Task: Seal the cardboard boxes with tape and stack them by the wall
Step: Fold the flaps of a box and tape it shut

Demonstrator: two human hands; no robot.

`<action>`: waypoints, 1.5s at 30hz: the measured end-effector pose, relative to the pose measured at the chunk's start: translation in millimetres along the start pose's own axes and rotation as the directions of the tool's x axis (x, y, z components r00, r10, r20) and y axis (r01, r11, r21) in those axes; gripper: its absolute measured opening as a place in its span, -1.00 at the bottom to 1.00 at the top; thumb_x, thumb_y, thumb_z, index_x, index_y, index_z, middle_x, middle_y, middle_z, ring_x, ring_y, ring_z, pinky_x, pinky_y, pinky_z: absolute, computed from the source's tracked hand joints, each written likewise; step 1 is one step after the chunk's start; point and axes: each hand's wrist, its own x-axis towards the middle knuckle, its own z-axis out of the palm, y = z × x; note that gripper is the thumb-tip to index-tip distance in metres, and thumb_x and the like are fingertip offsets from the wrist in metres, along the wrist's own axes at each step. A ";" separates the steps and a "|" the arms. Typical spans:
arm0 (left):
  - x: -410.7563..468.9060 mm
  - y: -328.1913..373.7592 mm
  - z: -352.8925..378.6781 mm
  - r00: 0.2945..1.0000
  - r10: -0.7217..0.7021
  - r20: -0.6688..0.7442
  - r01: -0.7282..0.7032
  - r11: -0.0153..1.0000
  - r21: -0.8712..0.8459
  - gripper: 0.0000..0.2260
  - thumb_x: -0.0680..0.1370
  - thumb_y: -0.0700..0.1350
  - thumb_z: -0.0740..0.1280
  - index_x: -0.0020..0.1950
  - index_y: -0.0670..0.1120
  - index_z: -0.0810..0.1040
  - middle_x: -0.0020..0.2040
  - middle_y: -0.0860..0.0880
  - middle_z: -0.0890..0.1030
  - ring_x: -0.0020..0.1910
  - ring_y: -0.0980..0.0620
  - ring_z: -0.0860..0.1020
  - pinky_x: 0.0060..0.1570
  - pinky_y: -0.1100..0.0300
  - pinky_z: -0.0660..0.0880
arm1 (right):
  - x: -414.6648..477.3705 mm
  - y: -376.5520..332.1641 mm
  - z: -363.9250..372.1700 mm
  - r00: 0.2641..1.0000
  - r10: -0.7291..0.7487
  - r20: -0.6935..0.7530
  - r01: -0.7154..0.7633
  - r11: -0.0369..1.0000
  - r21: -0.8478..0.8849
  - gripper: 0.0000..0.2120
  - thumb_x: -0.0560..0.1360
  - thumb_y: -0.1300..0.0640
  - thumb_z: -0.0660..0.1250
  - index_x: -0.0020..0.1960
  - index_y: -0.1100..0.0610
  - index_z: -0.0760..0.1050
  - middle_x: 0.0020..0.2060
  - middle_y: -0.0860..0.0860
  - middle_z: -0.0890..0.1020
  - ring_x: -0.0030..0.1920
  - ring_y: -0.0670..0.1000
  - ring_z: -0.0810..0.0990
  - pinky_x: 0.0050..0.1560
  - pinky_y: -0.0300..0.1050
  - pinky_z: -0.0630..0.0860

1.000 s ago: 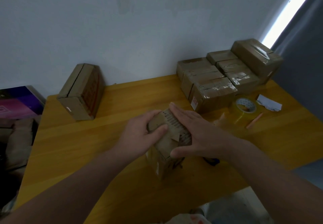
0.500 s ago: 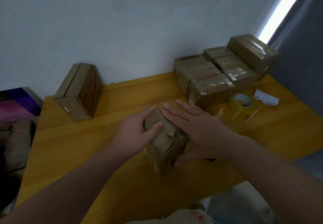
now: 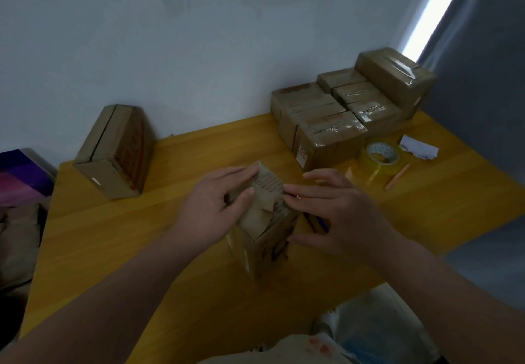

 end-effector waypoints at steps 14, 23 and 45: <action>1.2 55.5 -6.7 0.968 -0.174 0.183 0.071 0.882 0.465 0.00 0.24 0.57 0.12 0.56 0.11 0.00 0.34 0.07 0.20 0.29 0.09 0.18 0.25 0.14 0.31 | 1.1 4.6 1.8 0.984 0.106 -0.145 -0.106 0.994 0.007 -0.73 0.39 -0.07 0.38 -0.20 0.15 0.64 -0.14 -0.04 0.70 -0.13 -0.02 0.64 -0.15 -0.08 0.60; 23.2 33.1 -39.3 0.981 -0.194 0.022 0.187 0.965 0.184 -0.06 0.17 0.45 0.21 0.50 0.08 0.28 0.34 0.06 0.41 0.28 0.05 0.39 0.28 0.10 0.35 | 7.0 26.7 3.2 0.854 0.471 0.221 -0.509 0.846 0.159 -0.52 0.37 -0.13 0.49 0.24 -0.05 0.53 0.04 -0.27 0.51 0.09 -0.11 0.53 0.14 0.01 0.54; 87.0 -85.2 -64.3 0.837 -0.546 -0.034 0.456 0.730 -0.510 -0.60 0.59 -0.08 0.29 0.44 0.00 0.40 0.33 0.01 0.44 0.26 0.01 0.43 0.19 0.00 0.45 | 110.5 67.0 37.1 0.572 0.648 0.504 -0.806 0.557 0.198 -0.19 0.33 0.01 0.54 0.48 -0.11 0.22 0.22 0.02 0.35 0.09 0.03 0.47 -0.11 -0.14 0.51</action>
